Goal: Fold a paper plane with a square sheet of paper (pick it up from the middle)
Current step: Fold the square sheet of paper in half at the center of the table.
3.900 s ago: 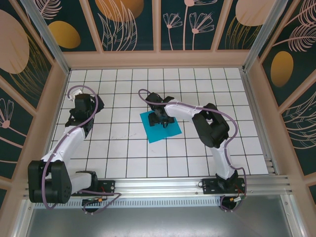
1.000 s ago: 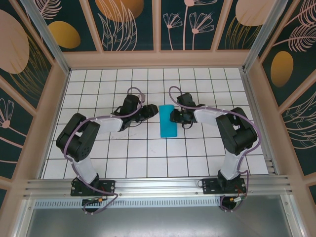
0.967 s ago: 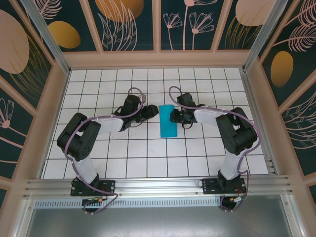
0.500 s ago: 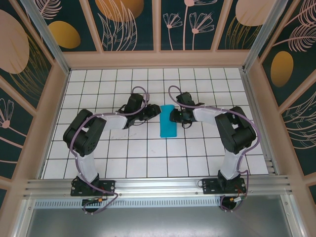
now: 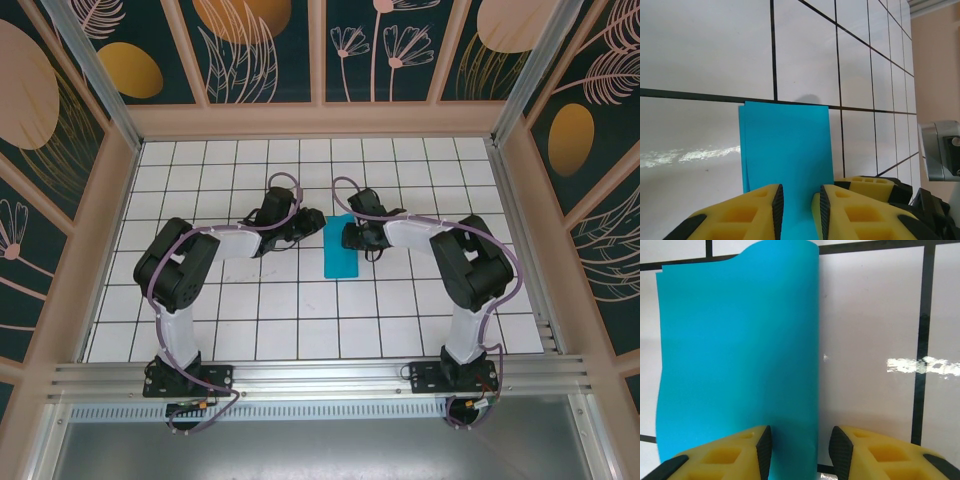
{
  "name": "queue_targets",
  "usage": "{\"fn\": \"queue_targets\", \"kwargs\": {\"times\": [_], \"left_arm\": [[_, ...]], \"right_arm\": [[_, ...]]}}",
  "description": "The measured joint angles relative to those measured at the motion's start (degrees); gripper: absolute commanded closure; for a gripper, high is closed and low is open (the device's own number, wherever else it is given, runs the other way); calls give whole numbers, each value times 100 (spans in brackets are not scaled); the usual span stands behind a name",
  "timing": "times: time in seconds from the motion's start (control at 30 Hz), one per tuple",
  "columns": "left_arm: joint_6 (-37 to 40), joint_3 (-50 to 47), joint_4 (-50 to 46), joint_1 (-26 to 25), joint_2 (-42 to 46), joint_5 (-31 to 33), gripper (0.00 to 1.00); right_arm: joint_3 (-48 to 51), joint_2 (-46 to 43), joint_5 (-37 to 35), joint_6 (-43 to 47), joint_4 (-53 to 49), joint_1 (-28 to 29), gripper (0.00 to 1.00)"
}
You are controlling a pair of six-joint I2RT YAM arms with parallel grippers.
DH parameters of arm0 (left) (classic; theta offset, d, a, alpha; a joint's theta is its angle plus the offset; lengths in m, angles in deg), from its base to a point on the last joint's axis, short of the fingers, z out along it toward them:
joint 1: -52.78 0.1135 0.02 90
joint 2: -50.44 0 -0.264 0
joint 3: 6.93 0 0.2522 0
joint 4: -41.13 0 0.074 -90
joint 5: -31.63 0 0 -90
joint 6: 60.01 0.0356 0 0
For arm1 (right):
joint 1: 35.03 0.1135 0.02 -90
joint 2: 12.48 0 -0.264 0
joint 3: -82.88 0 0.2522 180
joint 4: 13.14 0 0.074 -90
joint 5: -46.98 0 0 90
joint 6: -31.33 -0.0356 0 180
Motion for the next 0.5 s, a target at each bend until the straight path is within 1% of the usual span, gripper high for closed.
{"fn": "queue_targets", "kwargs": {"times": [0.23, 0.5], "left_arm": [[28, 63, -94, 0, -26, 4, 70], [109, 195, -162, 0, -140, -229, 71]], "right_arm": [[0, 2, -79, 155, -7, 22, 58], [0, 7, -52, 289, 2, 28, 55]]}}
